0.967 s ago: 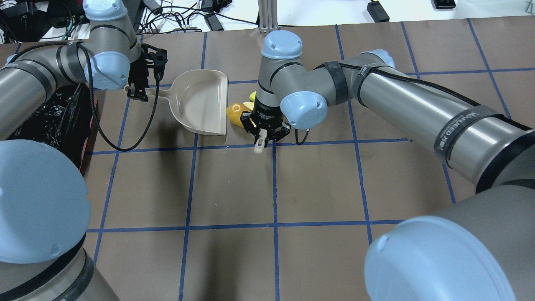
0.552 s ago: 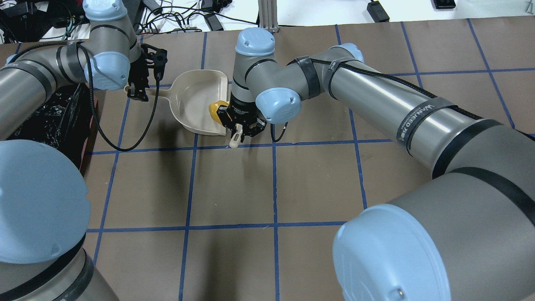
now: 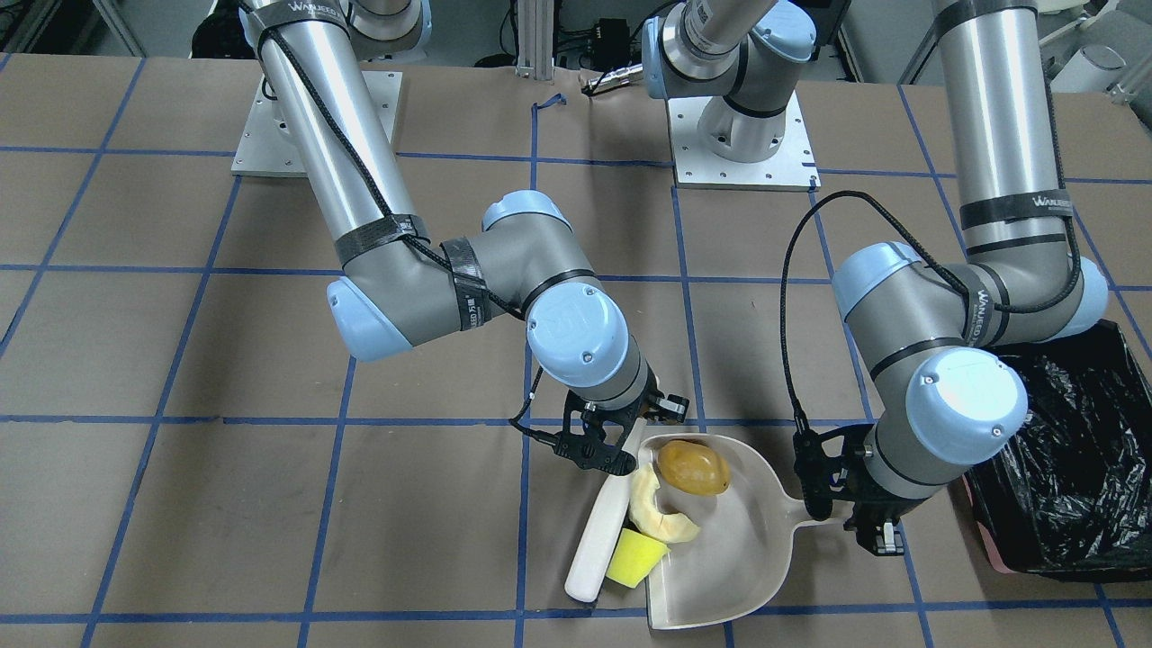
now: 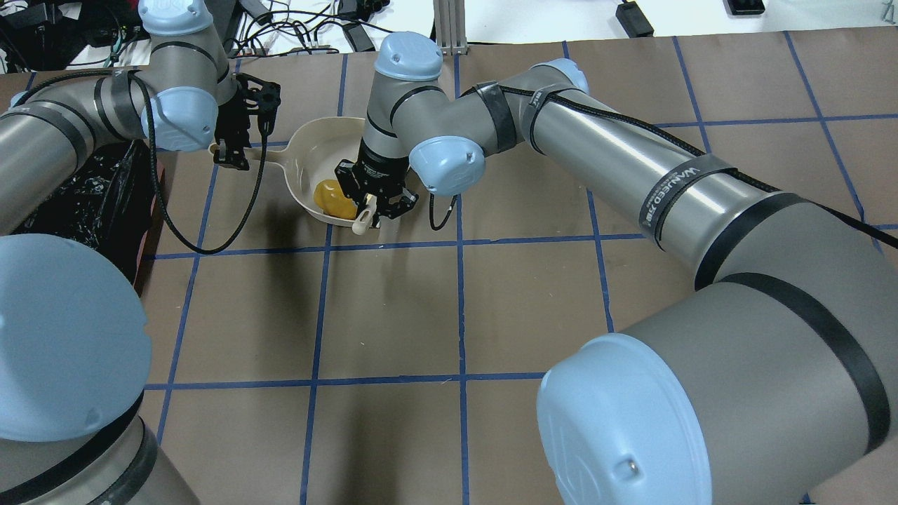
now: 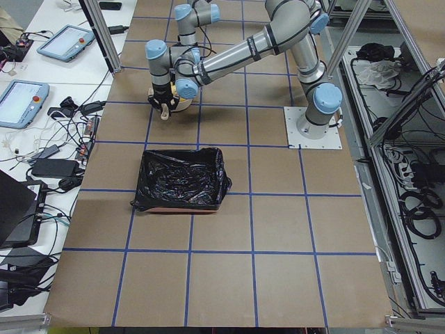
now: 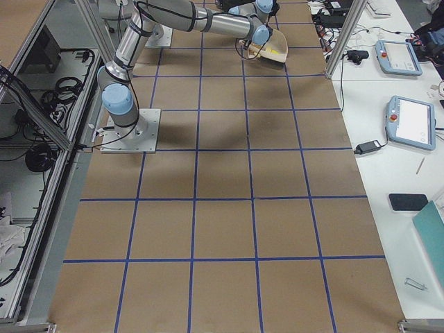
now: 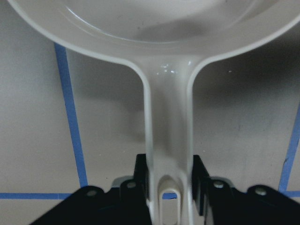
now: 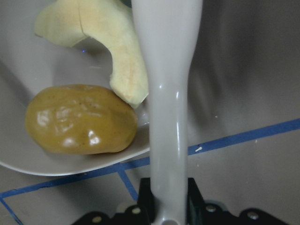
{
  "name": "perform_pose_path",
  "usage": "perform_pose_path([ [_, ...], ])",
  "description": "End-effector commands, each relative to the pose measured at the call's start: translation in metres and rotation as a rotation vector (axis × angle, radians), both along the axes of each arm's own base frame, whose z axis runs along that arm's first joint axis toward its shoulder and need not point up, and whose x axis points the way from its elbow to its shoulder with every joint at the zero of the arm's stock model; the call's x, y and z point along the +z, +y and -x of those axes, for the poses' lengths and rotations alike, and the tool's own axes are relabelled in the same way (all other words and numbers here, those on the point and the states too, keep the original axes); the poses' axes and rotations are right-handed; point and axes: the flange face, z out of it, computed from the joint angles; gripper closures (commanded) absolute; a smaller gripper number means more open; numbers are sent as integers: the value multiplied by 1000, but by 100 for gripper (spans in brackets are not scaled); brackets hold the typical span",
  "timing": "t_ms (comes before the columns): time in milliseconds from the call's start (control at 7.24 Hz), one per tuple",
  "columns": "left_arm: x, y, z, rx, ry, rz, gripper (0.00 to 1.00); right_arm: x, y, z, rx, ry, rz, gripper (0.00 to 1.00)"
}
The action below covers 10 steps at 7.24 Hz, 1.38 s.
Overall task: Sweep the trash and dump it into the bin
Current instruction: 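Sweep the fruit, rind and sponge into the dustpan with the right-held brush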
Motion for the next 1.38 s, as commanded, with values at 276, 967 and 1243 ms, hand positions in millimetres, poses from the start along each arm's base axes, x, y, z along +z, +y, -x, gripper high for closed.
perform_pose_path([
  [276, -1, 2, -1, -8, 3, -4, 95, 9, -4, -40, -21, -71, -11, 100],
  [967, -2, 3, -9, -12, 9, -5, 95, 59, -14, 1, -27, -6, 54, 100],
  [1243, 19, 0, -24, -67, 18, 21, 97, 73, -30, 57, -8, 111, 62, 100],
])
